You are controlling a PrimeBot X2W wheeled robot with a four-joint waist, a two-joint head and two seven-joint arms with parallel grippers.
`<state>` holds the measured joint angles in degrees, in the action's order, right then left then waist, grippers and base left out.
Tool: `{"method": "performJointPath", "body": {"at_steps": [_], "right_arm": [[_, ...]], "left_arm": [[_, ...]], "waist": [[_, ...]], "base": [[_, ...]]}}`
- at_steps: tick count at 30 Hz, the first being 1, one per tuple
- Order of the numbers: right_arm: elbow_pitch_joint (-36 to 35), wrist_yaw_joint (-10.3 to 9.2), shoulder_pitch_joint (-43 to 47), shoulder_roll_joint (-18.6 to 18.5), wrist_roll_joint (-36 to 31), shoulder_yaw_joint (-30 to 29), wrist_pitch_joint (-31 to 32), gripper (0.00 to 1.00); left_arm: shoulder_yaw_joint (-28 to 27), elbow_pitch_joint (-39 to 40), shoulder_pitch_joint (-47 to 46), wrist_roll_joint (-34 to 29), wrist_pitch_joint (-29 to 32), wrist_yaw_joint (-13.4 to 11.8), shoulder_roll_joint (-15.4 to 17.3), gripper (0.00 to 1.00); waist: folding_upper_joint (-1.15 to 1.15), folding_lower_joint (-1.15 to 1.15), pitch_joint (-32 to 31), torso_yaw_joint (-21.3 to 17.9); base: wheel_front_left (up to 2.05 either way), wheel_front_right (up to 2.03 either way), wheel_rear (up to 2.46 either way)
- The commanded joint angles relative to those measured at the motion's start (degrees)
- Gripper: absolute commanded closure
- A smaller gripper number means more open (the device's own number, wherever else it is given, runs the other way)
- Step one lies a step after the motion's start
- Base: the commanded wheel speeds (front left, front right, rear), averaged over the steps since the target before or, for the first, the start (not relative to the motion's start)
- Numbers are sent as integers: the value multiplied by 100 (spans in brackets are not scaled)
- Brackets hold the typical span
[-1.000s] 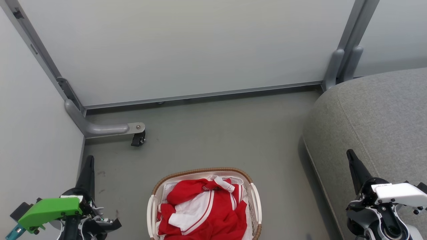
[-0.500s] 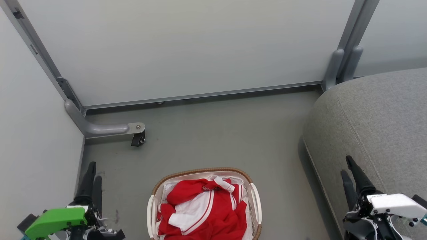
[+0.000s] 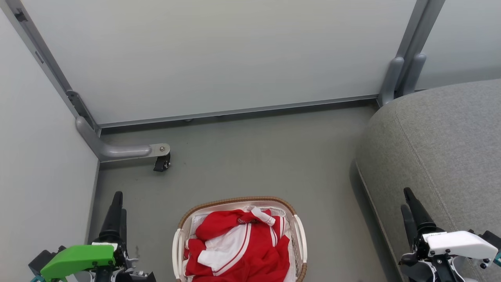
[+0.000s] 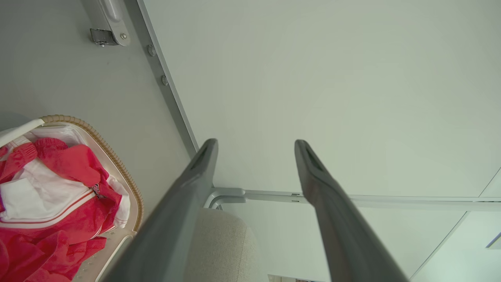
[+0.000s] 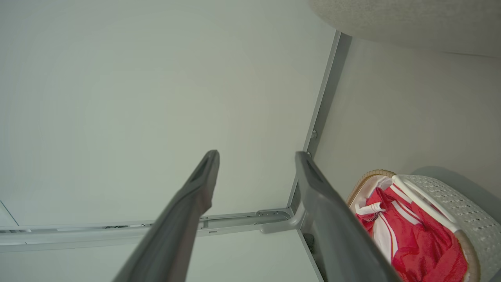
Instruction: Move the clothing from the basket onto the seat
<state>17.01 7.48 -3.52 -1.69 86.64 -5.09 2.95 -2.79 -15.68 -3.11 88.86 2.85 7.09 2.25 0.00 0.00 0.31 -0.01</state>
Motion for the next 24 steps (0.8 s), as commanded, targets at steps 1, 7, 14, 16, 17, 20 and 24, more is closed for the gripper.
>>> {"method": "performJointPath", "body": {"at_steps": [1,7,14,16,17,20,24], "right_arm": [[-110,1,-35,-52,-213,-16,-77,0],[-266,1,-31,-60,-971,-57,-226,0],[-505,1,-14,-69,-1932,-66,-390,0],[-614,1,-1,-71,-2281,-25,-434,0],[-652,1,12,-72,-2421,-14,-460,0],[-747,1,35,-76,-2778,31,-523,0],[-825,1,71,-80,-3202,73,-602,0]], "left_arm": [[46,133,-27,-164,-75,18,24,0],[117,273,-43,-683,-223,21,28,0],[176,441,-94,-1366,-386,25,34,0],[202,459,-100,-1680,-431,26,35,0],[221,471,-96,-1826,-454,26,36,0],[250,495,-71,-2172,-516,24,38,0],[289,534,-29,-2555,-598,-39,41,0]], "waist": [[0,0,2,1],[0,0,8,5],[0,0,14,17],[0,0,16,21],[0,0,16,23],[0,0,17,27],[0,0,17,36]], "base": [[0,0,0],[0,0,0],[0,0,0],[0,0,0],[0,0,0],[0,0,0],[0,0,0]]}}
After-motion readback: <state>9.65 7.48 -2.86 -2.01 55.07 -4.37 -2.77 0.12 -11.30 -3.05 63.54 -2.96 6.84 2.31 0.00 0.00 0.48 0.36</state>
